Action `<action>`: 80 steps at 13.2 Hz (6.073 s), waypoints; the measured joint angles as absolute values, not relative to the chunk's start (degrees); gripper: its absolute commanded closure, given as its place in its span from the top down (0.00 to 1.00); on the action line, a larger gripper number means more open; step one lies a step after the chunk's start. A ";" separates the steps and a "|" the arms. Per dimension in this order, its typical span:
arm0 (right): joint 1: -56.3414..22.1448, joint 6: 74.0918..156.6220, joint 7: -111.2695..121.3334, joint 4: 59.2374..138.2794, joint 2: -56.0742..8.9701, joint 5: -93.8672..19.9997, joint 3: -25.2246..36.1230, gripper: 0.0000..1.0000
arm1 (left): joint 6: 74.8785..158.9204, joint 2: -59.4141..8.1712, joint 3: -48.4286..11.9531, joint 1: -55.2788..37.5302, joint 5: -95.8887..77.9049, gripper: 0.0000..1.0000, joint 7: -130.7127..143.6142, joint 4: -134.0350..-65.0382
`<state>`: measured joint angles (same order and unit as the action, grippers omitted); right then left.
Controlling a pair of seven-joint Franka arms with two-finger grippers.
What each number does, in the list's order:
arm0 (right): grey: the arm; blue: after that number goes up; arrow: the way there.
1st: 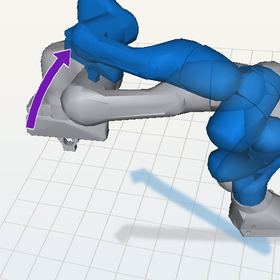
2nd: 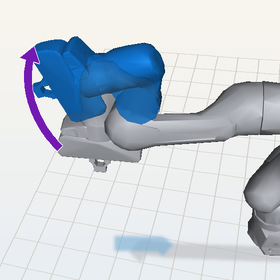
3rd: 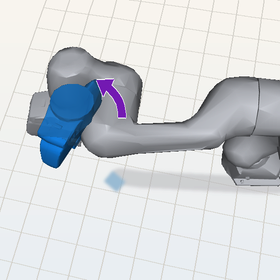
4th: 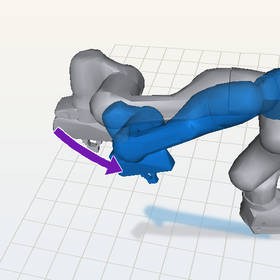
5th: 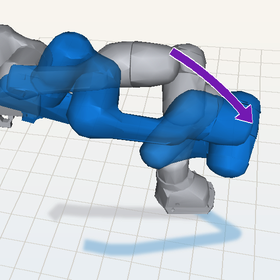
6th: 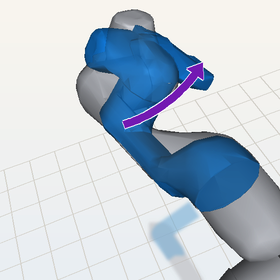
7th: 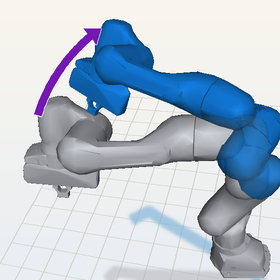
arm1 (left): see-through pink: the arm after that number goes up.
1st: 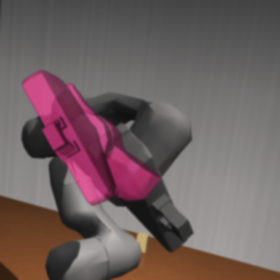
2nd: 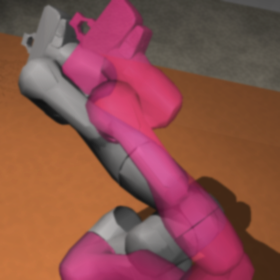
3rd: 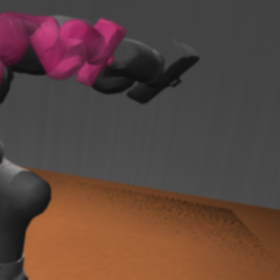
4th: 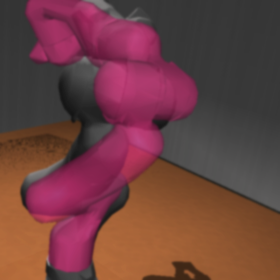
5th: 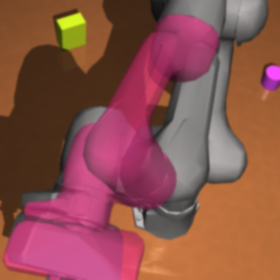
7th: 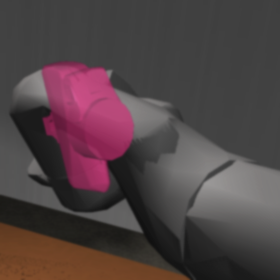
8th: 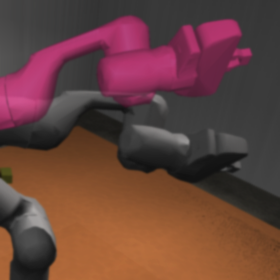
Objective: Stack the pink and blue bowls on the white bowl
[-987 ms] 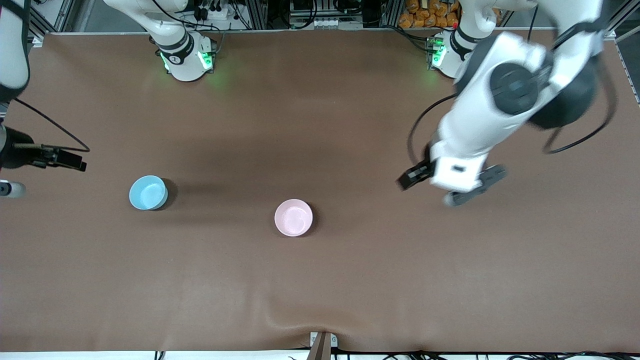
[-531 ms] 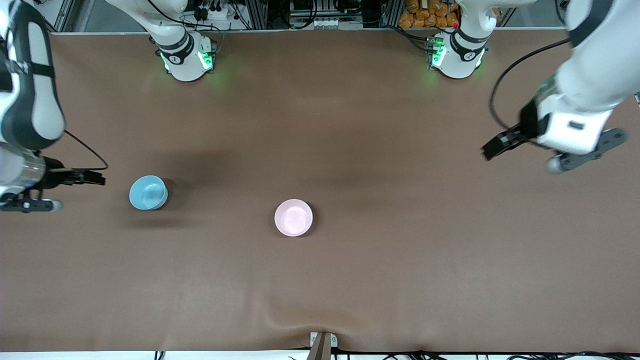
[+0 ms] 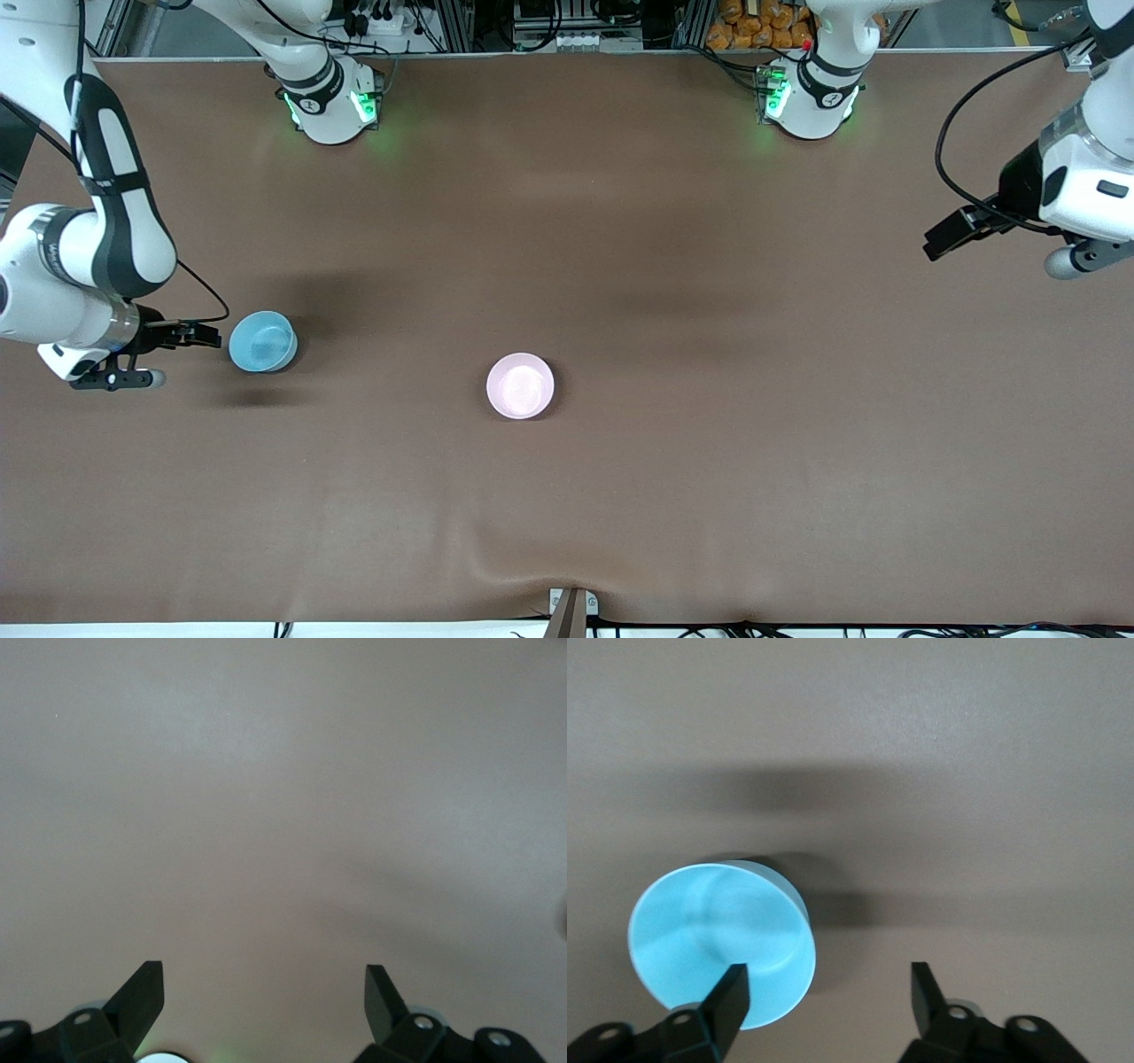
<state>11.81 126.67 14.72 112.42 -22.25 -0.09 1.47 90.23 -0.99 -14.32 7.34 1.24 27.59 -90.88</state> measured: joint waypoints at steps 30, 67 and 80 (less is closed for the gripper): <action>5.36 117.27 -1.95 105.22 -25.46 -16.55 -0.32 0.00 | 90.93 2.92 -14.38 9.39 -0.54 1.00 18.84 -95.03; -26.49 124.13 -51.72 84.47 -40.99 -18.36 -0.85 0.00 | 89.72 2.92 -14.78 9.38 -0.59 1.00 18.84 -95.53; -26.88 115.82 -52.23 78.00 -41.34 -16.77 1.56 1.00 | 89.81 2.84 -14.96 9.15 -0.59 1.00 18.84 -96.30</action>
